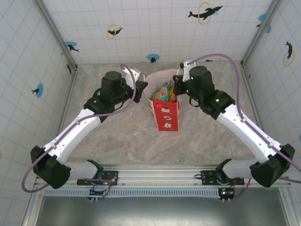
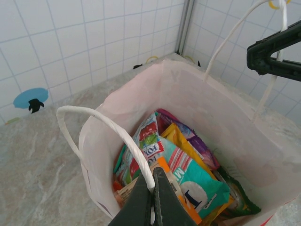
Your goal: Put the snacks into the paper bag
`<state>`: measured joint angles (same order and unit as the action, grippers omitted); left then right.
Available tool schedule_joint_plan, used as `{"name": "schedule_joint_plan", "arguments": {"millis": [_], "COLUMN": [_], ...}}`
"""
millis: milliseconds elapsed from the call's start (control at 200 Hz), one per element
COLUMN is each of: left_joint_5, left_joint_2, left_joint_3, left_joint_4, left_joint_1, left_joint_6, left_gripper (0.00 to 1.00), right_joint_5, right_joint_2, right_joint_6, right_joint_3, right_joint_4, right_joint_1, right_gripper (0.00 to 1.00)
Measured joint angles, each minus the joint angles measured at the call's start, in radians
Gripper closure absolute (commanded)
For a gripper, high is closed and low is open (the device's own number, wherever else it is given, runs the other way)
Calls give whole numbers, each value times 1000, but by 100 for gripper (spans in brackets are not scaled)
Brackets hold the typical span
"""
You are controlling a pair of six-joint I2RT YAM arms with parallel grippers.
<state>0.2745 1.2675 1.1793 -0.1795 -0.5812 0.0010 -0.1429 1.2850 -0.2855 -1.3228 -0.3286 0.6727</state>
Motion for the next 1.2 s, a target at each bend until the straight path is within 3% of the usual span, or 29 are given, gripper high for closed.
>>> {"name": "schedule_joint_plan", "arguments": {"millis": [215,355,550,646,881,1201], "left_joint_5": [-3,-8,-42,-66,-117,-161], "left_joint_2": [-11,-22,-52,-64,-118,-246], "left_joint_3": [0,-5,-8,-21,-109,-288], "left_joint_4": [0,9,19,13,-22,-25], "left_joint_1": [0,0,0,0,34,160], "left_joint_6": [0,-5,-19,-27,-52,-128], "left_gripper": [100,79,43,30,3,3], "right_joint_5": [-24,-40,-77,-100,-149,-185], "right_joint_2": [-14,-29,-82,-134,-252,-408], "right_joint_6": [2,2,9,8,5,-13], "right_joint_3": [0,22,34,50,126,319], "right_joint_4": [-21,-23,-34,-36,-58,-90], "right_joint_1": [2,2,2,2,-3,-90], "right_gripper": [100,100,74,65,55,50]}}
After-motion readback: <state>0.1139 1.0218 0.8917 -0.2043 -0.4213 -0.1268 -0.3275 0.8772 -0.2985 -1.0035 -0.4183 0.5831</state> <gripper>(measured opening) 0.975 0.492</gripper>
